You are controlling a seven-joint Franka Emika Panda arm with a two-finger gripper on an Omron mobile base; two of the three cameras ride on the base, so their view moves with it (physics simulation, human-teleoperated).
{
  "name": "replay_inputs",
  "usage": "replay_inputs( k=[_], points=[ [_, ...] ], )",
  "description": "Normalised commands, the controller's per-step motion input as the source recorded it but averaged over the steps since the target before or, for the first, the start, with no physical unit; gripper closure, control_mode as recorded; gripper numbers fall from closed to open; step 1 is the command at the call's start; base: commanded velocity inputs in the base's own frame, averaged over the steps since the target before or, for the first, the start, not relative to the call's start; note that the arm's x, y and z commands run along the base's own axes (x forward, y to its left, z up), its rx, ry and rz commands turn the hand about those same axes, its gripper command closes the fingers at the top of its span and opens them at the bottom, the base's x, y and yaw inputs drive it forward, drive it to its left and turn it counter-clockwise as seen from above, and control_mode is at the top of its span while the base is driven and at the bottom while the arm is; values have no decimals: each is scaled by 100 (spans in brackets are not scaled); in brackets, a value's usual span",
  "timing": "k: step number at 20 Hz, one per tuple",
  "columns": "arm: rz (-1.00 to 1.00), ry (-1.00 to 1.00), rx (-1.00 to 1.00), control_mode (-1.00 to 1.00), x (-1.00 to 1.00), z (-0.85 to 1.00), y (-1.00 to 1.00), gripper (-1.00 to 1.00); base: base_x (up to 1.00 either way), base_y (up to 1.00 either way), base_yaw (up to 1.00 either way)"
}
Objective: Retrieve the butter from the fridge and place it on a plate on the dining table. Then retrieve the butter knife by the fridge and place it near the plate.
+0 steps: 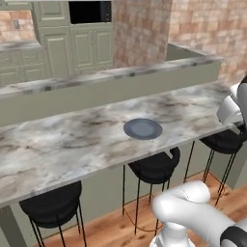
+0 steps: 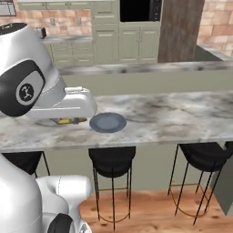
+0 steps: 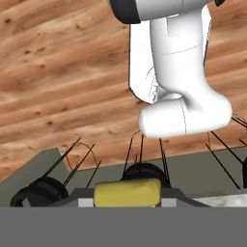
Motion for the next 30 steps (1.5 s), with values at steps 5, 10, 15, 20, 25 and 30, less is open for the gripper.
replay_inputs(
  k=[5, 10, 15, 20, 25, 30],
  points=[
    [0, 0, 0, 100, 0, 0, 0, 100, 18, -44, 21],
    [0, 0, 0, 100, 0, 0, 0, 100, 37, -6, 21],
    [0, 0, 0, 100, 0, 0, 0, 100, 39, -4, 23],
    [1, 0, 0, -100, 24, -21, 0, 100, 23, -3, 11],
    [1, 0, 12, -100, 88, -88, 30, 100, 0, 0, 0],
    [7, 0, 12, -100, 100, -72, 6, 100, 0, 0, 0]
  ],
)
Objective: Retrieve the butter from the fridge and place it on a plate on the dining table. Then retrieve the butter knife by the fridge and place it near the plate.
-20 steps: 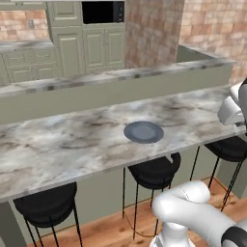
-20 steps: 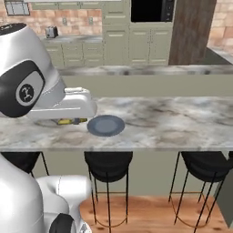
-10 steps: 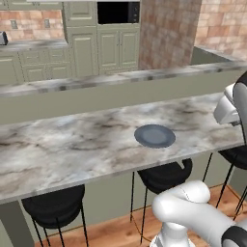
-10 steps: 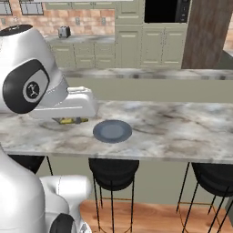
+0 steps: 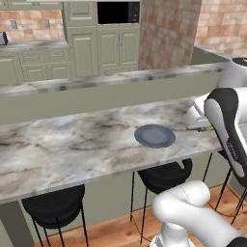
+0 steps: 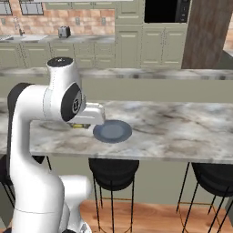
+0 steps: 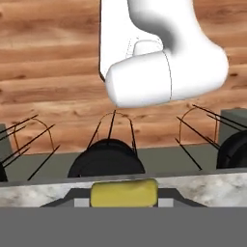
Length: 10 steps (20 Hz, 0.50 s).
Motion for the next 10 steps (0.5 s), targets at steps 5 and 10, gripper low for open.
replay_inputs(
  k=[5, 10],
  points=[
    [4, -1, 3, -100, 100, -77, 6, 100, 0, 0, 0],
    [0, 3, 0, -100, 100, -67, 9, 100, 0, 0, 0]
  ],
)
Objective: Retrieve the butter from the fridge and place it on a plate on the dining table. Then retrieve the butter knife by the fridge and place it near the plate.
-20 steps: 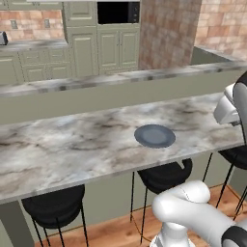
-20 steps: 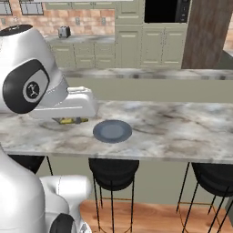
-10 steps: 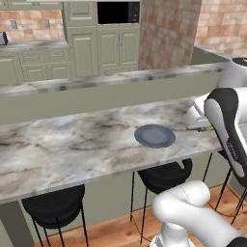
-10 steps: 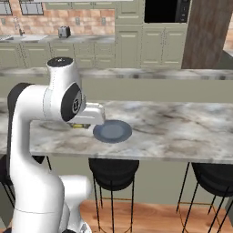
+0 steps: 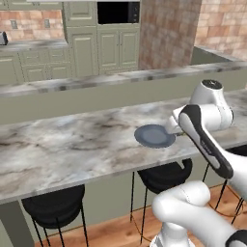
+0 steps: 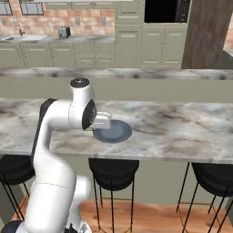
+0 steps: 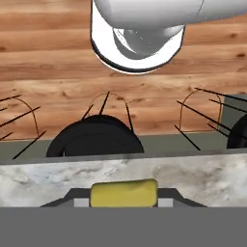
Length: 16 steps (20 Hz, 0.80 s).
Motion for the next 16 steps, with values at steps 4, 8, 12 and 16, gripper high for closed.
replay_inputs(
  k=[4, 8, 12, 16],
  points=[
    [1, 0, 0, -100, 99, -45, 3, 100, 0, 0, 0],
    [3, -3, 0, -100, 77, -31, -1, 100, 0, 0, 0],
    [4, -1, 0, -100, 77, -34, 0, 100, 0, 0, 0],
    [9, 0, 0, -100, 74, -38, -4, 100, 0, 0, 0]
  ],
)
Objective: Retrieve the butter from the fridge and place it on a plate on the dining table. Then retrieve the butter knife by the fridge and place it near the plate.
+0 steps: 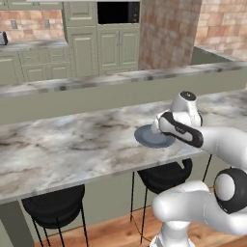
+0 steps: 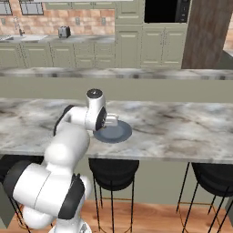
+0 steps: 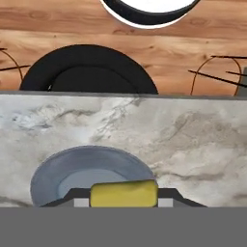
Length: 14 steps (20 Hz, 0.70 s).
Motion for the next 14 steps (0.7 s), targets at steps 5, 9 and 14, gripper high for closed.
replay_inputs(
  k=[5, 9, 14],
  points=[
    [5, 1, 0, -100, 36, -42, -16, 100, 0, 0, 0],
    [0, 0, -3, -100, 17, -42, -1, 100, 0, 0, 0],
    [1, 2, -5, -100, 21, -33, 0, 100, 0, 0, 0]
  ],
)
